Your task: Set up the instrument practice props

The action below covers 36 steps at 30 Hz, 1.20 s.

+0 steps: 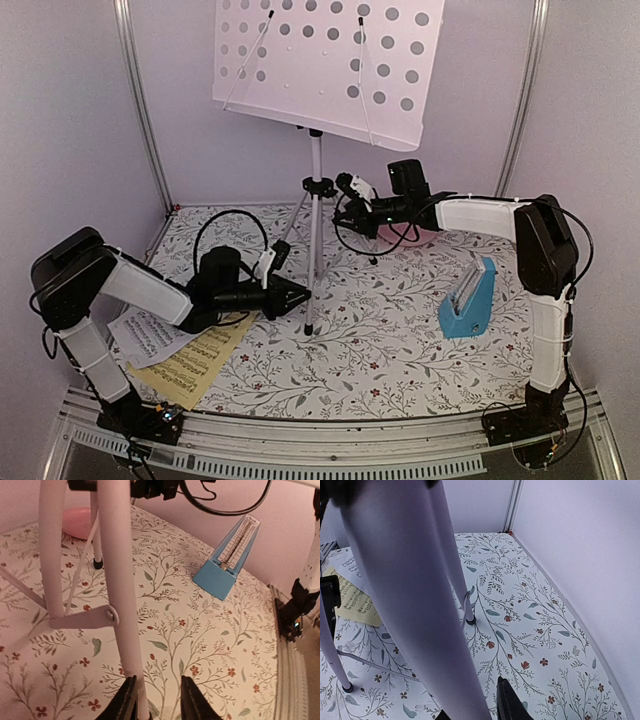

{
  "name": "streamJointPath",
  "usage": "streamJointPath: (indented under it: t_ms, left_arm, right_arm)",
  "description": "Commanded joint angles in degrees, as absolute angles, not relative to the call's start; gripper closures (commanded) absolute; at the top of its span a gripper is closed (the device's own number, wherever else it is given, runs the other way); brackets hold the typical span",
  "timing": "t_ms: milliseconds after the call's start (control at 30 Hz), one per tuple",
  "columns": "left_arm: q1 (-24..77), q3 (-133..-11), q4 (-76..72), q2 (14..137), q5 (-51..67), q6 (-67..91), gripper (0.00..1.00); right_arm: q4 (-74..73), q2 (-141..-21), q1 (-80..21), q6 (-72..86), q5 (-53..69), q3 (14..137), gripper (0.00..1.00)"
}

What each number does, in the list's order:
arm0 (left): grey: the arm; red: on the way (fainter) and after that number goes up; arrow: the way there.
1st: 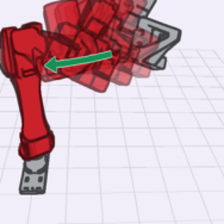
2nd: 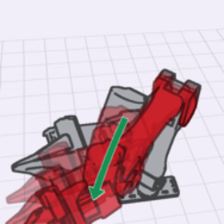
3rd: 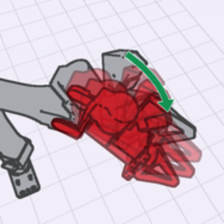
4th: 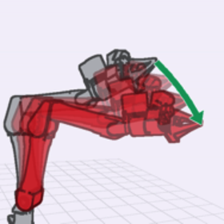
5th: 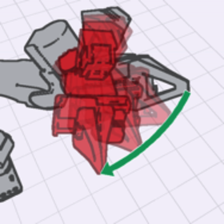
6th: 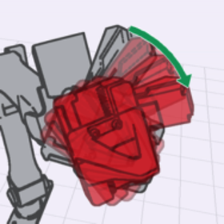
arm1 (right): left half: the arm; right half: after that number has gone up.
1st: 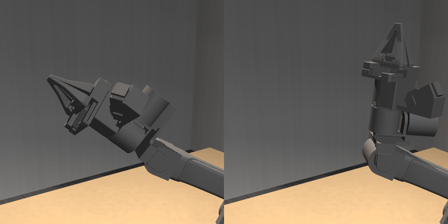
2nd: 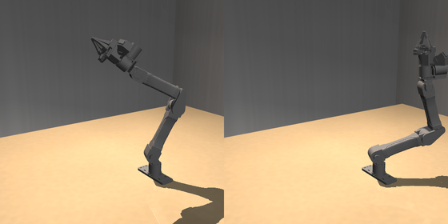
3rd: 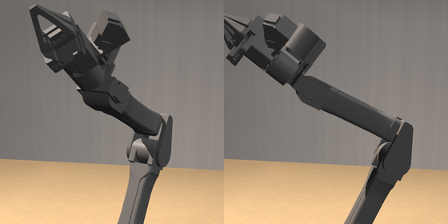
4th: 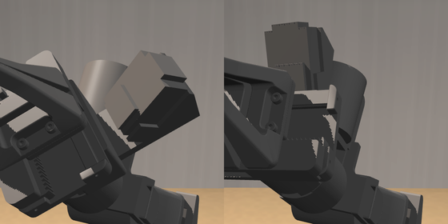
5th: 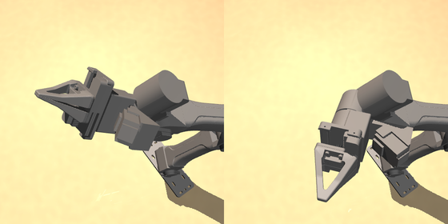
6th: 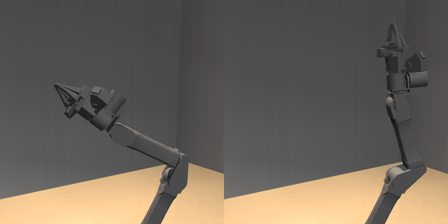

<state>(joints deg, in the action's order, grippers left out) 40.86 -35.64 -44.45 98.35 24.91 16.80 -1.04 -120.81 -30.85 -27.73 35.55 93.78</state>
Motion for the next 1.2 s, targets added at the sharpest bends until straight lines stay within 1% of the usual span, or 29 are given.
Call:
streamJointPath:
  t_ms: [0, 67, 100, 167, 233, 300, 367, 467, 533, 567, 633, 667, 867, 933, 1033, 1167]
  left_arm:
    - [42.0, -38.2, -38.1, 93.0, 21.6, 7.5, 0.59]
    - [41.7, -38.0, -36.2, 90.0, 17.3, 5.1, 0.51]
    - [41.4, -36.6, -37.9, 87.9, 15.9, 4.0, 0.45]
    - [41.0, -33.5, -42.6, 83.5, 8.8, 1.9, 0.24]
    - [40.4, -32.8, -45.0, 81.4, 2.1, -2.1, 0.09]
    - [39.1, -36.6, -41.9, 82.6, -3.3, -3.9, 0.07]
    - [38.4, -41.3, -40.5, 86.1, -10.7, -5.0, 0.07]
    - [36.9, -48.4, -35.5, 92.5, -12.3, -11.8, 0.1]
    - [36.0, -52.0, -31.7, 95.3, -9.6, -15.0, 0.1]
    - [35.6, -52.7, -30.4, 95.6, -6.8, -16.6, 0.06]
    - [34.3, -50.7, -34.5, 95.6, -1.8, -20.2, 0.01]
    - [34.1, -50.4, -37.2, 96.2, -1.7, -21.9, 0.02]
    - [33.4, -55.2, -38.1, 102.7, 4.3, -39.3, 0.13]
    - [33.0, -57.6, -37.1, 104.1, 6.6, -40.5, 0.19]
    - [32.7, -61.3, -36.6, 106.8, 6.4, -41.4, 0.31]
    - [32.9, -63.3, -39.5, 110.1, 5.5, -42.5, 0.38]
  right_arm:
    - [-10.6, -121.3, -30.7, -25.6, 30.8, 90.1, 1.0]
    - [-10.5, -121.2, -30.9, -25.8, 30.8, 89.6, 1.0]
    - [-10.4, -121.1, -31.0, -26.0, 30.7, 89.3, 1.0]
    - [-10.0, -120.9, -31.0, -26.1, 30.6, 88.6, 1.0]
    - [-9.7, -120.7, -31.1, -26.1, 30.6, 88.2, 1.0]
    - [-9.5, -120.8, -31.2, -26.2, 30.5, 88.1, 1.0]
    - [-9.4, -120.8, -31.3, -26.3, 30.5, 88.2, 1.0]
    - [-9.3, -120.4, -31.3, -26.2, 30.6, 88.3, 1.0]
    - [-9.6, -120.1, -31.3, -26.3, 30.5, 88.1, 1.0]
    - [-9.7, -120.0, -31.3, -26.4, 30.6, 88.0, 1.0]
    - [-10.1, -119.9, -31.3, -26.7, 30.4, 88.0, 1.0]
    - [-10.3, -119.8, -31.3, -26.8, 30.4, 88.1, 1.0]
    - [-10.3, -119.5, -31.3, -27.1, 30.7, 88.3, 1.0]
    - [-10.5, -119.5, -31.3, -27.1, 30.6, 88.4, 1.0]
    - [-10.9, -119.3, -31.3, -27.1, 30.4, 88.3, 1.0]
    - [-11.3, -119.1, -31.3, -27.2, 30.0, 88.5, 1.0]
